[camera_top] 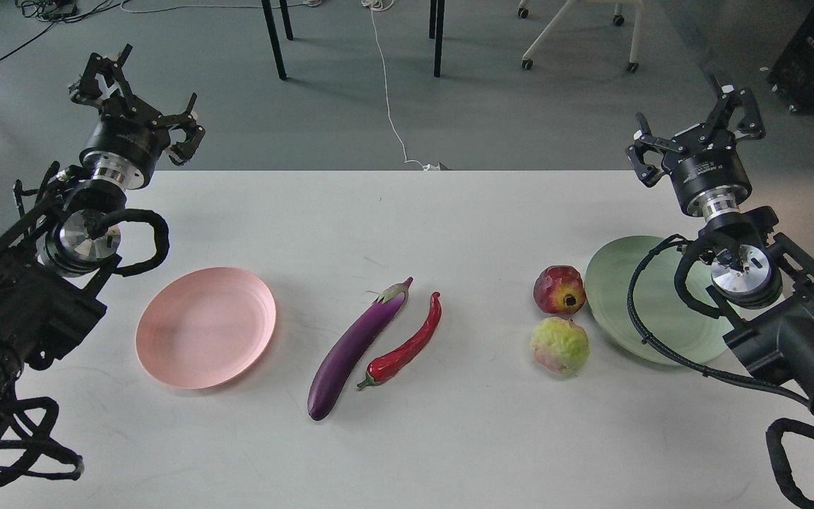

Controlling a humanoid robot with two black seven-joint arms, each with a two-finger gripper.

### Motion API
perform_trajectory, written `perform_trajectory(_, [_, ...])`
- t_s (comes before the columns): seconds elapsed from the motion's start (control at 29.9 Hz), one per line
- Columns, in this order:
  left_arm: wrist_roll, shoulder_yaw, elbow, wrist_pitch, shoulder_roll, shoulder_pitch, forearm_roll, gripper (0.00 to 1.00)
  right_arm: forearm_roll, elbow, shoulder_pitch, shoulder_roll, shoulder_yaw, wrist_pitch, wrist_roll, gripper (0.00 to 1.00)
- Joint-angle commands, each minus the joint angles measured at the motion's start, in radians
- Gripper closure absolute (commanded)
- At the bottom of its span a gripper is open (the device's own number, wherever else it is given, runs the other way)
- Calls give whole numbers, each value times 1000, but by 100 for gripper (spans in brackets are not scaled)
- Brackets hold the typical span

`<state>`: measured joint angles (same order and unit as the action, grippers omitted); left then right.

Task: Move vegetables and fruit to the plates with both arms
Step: 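Raise the right arm and swing the right hand toward the red apple, then lower the right hand onto the red apple and grasp it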

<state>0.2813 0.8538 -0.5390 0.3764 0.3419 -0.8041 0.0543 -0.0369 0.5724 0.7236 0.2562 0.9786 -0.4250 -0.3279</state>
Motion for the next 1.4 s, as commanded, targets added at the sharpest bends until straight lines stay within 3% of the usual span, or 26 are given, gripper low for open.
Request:
perform_trajectory(0.0, [9,-1,1,-4,5,0,-5,2,2,-8,11,8,-32,-5,3,0])
perform_trajectory(0.2, [9,1,5,-11,5,-3,1,2,2,-11,123,73,-197,-1,4,1])
perform_trajectory(0.33, [10,-1,8,-7,2,-7,-1,2,3,-34,287,127,-433,-1,4,1])
perform_trajectory(0.57, [7,1,4,3,5,-10,1,2,54,-11,653,132,-1151,-14,6,1])
perform_trajectory(0.74, [6,-1,1,3,14,-9,-1,2,139,70,838,12,-1569,-15,1,1])
perform_trajectory(1.04, [7,-1,-1,6,55,-1,1,2,595,328,967,-44,-1895,-14,-19,4])
perform_trajectory(1.37, [9,-1,-1,4,46,0,1,2,704,320,898,-49,-2011,38,-26,4])
